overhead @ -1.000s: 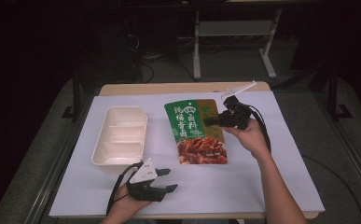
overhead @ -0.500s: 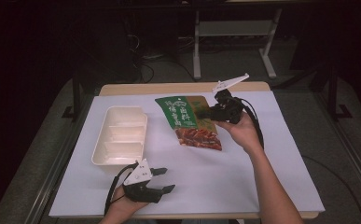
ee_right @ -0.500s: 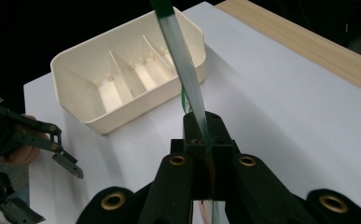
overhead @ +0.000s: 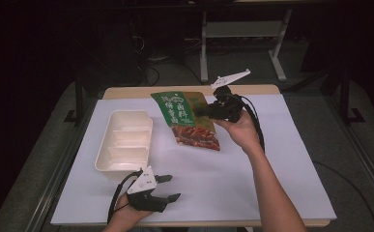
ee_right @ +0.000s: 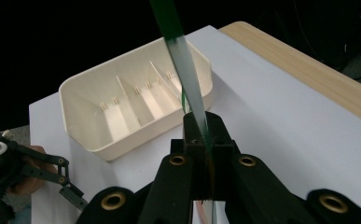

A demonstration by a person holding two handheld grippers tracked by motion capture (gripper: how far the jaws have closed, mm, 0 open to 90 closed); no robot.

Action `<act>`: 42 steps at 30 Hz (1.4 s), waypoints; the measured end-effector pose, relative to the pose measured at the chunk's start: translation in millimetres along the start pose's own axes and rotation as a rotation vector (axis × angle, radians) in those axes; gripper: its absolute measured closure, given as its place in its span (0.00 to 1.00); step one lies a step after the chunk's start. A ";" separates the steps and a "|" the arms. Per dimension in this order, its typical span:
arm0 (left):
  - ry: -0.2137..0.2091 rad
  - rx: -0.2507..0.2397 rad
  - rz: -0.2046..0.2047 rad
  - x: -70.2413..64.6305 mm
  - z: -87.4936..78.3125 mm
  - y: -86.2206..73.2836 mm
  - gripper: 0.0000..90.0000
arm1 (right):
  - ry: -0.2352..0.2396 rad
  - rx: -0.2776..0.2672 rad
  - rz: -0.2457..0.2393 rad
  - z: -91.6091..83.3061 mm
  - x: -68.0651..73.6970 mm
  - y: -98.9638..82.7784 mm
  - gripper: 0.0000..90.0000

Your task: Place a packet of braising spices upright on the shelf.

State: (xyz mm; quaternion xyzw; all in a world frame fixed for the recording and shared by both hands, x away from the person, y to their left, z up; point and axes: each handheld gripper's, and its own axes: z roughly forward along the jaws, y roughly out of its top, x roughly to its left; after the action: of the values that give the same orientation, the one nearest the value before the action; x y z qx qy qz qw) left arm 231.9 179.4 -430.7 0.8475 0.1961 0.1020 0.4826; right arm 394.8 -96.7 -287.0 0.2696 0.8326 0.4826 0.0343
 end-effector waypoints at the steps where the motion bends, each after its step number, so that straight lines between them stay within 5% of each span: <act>1: 0.004 -0.002 0.004 0.4 -0.1 -0.3 0.40 | 0.001 0.001 0.001 0.6 0.8 1.4 1.00; 21: 0.006 -0.010 0.005 -2.3 -2.4 -3.1 0.38 | 0.057 -0.052 -0.072 34.1 24.5 49.4 1.00; 42: 0.002 -0.012 0.008 -3.1 -3.4 -5.2 0.37 | 0.123 -0.080 -0.076 78.8 37.2 73.3 1.00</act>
State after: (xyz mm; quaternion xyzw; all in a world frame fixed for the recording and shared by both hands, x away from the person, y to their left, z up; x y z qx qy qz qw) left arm 226.6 183.0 -433.4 0.8454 0.1925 0.1059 0.4869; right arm 418.6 11.6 -261.1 0.2058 0.8228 0.5297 0.0121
